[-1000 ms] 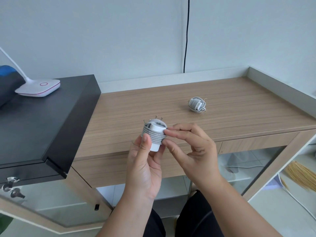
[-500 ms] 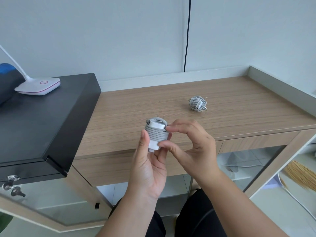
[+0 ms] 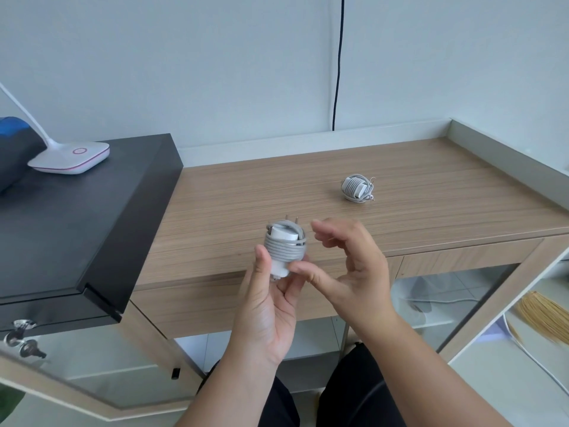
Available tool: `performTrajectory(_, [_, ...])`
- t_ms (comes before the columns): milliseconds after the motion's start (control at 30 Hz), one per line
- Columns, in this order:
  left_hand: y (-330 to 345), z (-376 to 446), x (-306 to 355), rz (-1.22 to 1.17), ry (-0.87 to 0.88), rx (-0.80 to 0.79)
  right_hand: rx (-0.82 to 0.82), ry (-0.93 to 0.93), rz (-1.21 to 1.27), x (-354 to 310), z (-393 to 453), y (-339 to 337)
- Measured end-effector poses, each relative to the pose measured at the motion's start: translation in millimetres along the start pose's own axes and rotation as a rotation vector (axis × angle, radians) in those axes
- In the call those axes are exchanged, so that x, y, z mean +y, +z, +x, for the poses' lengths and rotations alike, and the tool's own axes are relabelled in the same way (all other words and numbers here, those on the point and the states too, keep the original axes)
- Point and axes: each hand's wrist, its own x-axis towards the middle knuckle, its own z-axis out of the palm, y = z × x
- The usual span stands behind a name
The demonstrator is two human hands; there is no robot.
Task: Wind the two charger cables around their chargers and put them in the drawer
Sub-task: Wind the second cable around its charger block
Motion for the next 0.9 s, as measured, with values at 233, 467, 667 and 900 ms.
performTrajectory(233, [-1.3,17.0,11.6,0.232,0.170,0.179,-0.250,0.190,0.026,8.4,5.1,3.8])
performTrajectory(467, [-9.5,33.8,34.5,0.718,0.193,-0.060,-0.239,0.368,0.161,25.1,20.9,8.6])
performTrajectory(667, [-24.1,59.0,59.1,1.045,0.169,-0.205,-0.381,0.455,0.029,49.8,45.9,8.3])
performTrajectory(900, [-32.3,94.1,61.8,1.248,0.169,-0.223,-0.556,0.436,-0.222,80.1,64.8,17.6])
